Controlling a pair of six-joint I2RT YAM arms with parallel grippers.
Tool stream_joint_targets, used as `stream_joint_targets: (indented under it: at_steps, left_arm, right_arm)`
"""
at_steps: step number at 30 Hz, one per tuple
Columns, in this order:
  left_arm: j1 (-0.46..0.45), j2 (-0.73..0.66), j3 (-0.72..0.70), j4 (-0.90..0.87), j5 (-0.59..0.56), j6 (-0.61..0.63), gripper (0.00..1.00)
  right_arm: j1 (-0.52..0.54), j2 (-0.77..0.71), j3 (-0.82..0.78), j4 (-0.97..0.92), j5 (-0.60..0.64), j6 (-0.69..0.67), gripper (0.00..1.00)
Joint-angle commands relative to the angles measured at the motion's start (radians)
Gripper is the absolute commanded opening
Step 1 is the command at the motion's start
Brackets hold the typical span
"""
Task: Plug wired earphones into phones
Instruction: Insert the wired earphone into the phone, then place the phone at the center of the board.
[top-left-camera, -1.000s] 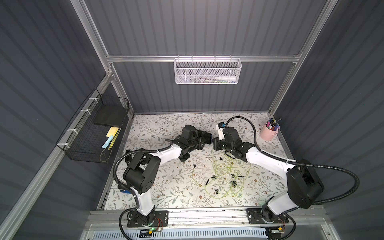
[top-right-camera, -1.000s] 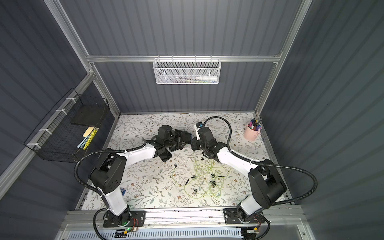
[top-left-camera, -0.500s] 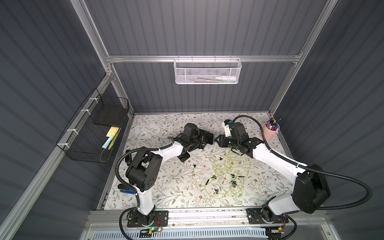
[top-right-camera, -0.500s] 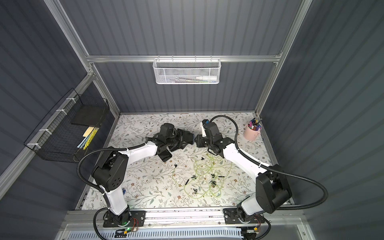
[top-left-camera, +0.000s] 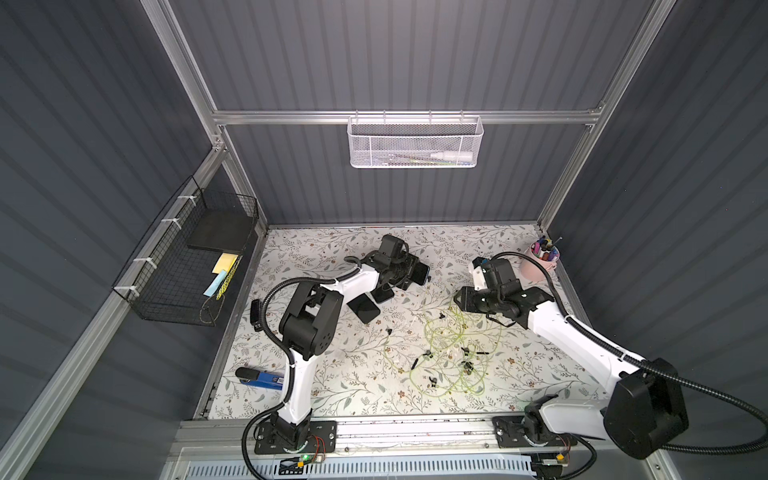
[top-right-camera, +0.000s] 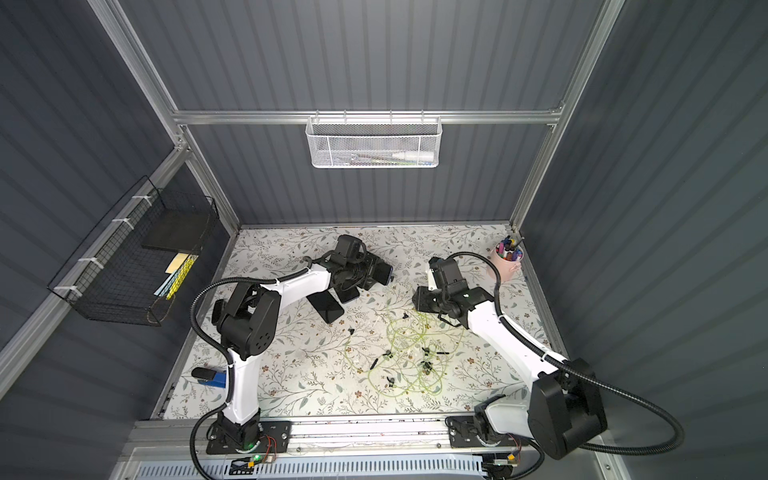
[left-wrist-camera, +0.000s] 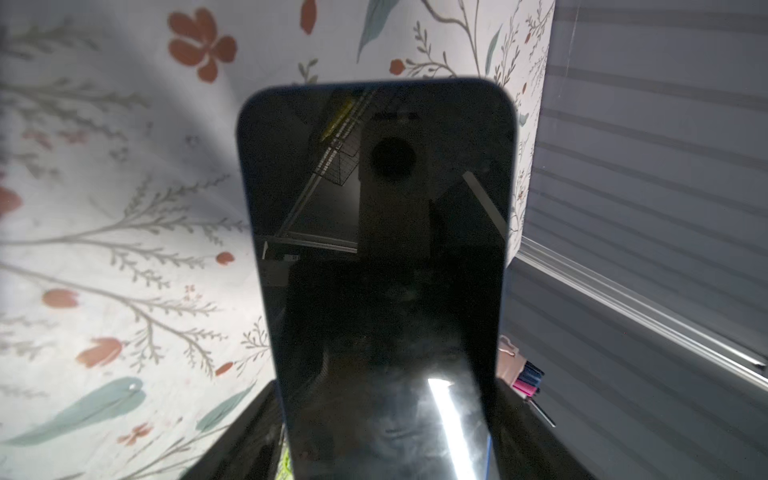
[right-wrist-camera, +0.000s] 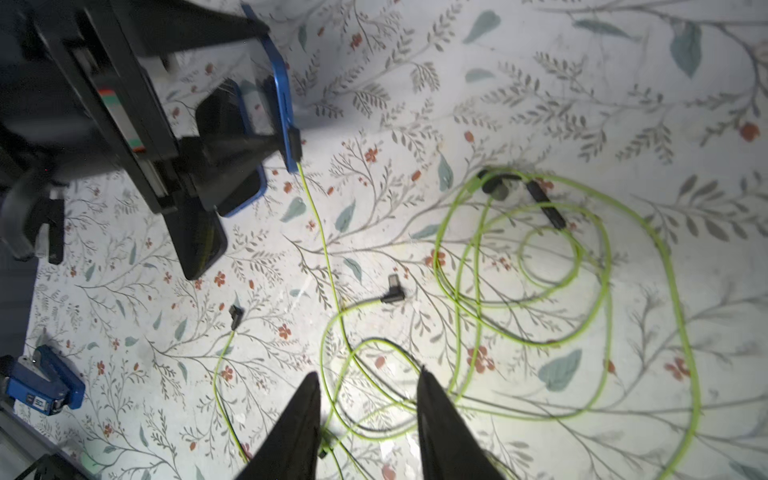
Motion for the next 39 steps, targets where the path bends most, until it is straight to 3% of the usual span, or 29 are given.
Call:
stream_joint_targets:
  at_steps: [1,9,17,21,28,34,39]
  left_arm:
    - [0.011,0.060,0.131,-0.162,-0.021,0.161,0.00]
    - [0.010,0.194,0.326,-0.335,-0.023,0.260,0.01]
    - [0.010,0.308,0.461,-0.423,-0.047,0.293,0.14]
    - [0.010,0.331,0.470,-0.424,-0.050,0.297,0.41]
    - [0.010,0.309,0.439,-0.390,-0.042,0.314,0.74]
    - [0.014,0.288,0.388,-0.344,-0.014,0.325,0.87]
    - [0.020,0.266,0.351,-0.313,0.002,0.329,0.88]
  right_arm:
    - [-0.005,-0.027,-0.035,-0.082,-0.001,0.017,0.39]
    - [-0.006,-0.052,-0.116,-0.036,0.009,0.005,0.37]
    - [-0.007,-0.040,-0.141,-0.026,0.010,-0.024,0.38]
    - [-0.006,-0.030,-0.137,-0.040,0.019,-0.007,0.39]
    - [-0.004,-0.003,-0.128,-0.037,0.038,0.125,0.44]
    - [0.029,0.041,-0.101,-0.026,0.072,0.216,0.48]
    - [0.088,0.099,-0.060,-0.025,0.125,0.274,0.48]
